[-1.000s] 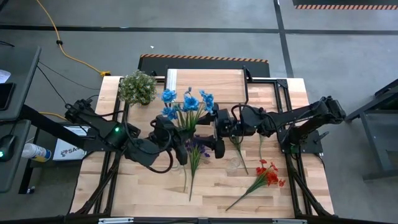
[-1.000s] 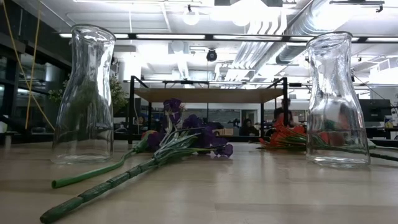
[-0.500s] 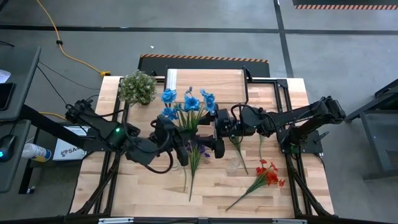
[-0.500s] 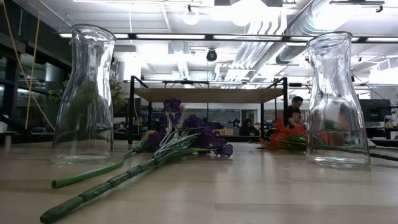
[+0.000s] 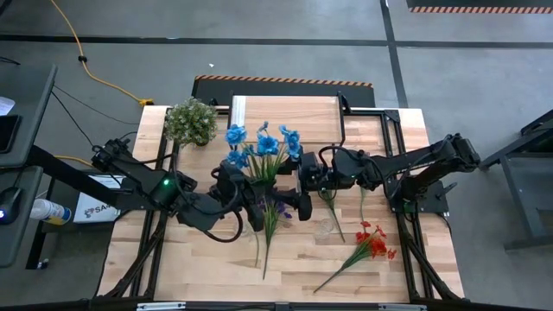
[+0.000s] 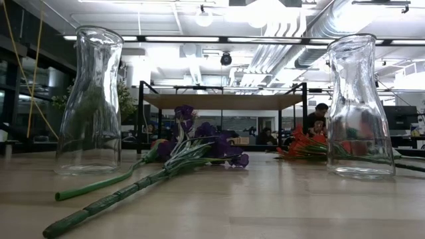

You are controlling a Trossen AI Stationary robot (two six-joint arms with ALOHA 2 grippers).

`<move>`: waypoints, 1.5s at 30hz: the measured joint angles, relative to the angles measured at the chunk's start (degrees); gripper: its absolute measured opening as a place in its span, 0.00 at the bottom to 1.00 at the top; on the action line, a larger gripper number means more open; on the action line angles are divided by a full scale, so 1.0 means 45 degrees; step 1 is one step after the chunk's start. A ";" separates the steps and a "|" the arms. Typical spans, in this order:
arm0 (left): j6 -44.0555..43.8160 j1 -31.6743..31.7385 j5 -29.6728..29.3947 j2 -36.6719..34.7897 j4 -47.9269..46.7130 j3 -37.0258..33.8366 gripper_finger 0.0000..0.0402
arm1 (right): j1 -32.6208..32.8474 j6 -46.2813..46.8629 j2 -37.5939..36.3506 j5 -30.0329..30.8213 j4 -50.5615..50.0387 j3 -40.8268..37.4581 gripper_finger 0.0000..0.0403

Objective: Pick and place flowers into a vace then onto a shelf
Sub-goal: Put the blue flowers into the right transparent vase

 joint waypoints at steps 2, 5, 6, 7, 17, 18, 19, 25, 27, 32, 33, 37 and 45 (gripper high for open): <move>0.0000 0.0000 0.0030 0.0000 -0.0018 0.0000 0.10 | 0.0000 0.0000 0.0002 -0.0003 0.0000 0.0000 0.71; -0.0004 0.0002 0.0025 0.0000 -0.0015 0.0000 0.10 | 0.0000 0.0000 0.0000 -0.0030 -0.0063 0.0000 0.65; -0.0001 0.0005 0.0026 0.0000 -0.0019 0.0000 0.10 | 0.0001 0.0000 0.0001 -0.0060 -0.0084 0.0000 0.63; -0.0005 0.0005 0.0030 0.0000 -0.0019 0.0000 0.10 | 0.0005 0.0000 0.0003 -0.0109 -0.0087 0.0000 0.60; -0.0005 0.0010 0.0020 0.0000 -0.0039 0.0000 0.10 | 0.0015 0.0000 0.0000 -0.0424 -0.0076 0.0000 0.31; -0.0010 0.0010 0.0020 0.0000 -0.0039 0.0000 0.10 | 0.0014 0.0000 0.0001 -0.0522 -0.0072 0.0000 0.29; -0.0010 0.0010 0.0022 0.0000 -0.0039 0.0000 0.10 | 0.0010 0.0000 0.0000 -0.0578 -0.0068 0.0000 0.26; -0.0049 0.0015 0.0164 0.0000 -0.0044 0.0000 0.10 | 0.0015 -0.0075 0.0003 -0.0754 -0.0069 0.0000 0.09; -0.0044 0.0010 0.0239 0.0000 -0.0053 0.0000 0.10 | 0.0015 -0.0209 0.0002 -0.0767 -0.0078 0.0000 0.04; -0.0044 0.0010 0.0355 0.0039 -0.0053 0.0000 0.10 | 0.0019 -0.0143 0.0001 -0.0628 -0.0131 0.0000 0.04; -0.0044 0.0010 0.0381 0.0039 -0.0049 0.0000 0.11 | 0.0019 -0.0137 0.0002 -0.0622 -0.0136 0.0000 0.04; -0.0051 0.0012 0.0570 0.0039 -0.0044 0.0000 0.13 | 0.0019 -0.0209 0.0004 -0.0601 -0.0136 0.0000 0.02; -0.0049 0.0010 0.0653 0.0044 -0.0065 0.0000 0.12 | 0.0019 -0.0175 0.0005 -0.0506 -0.0155 0.0000 0.01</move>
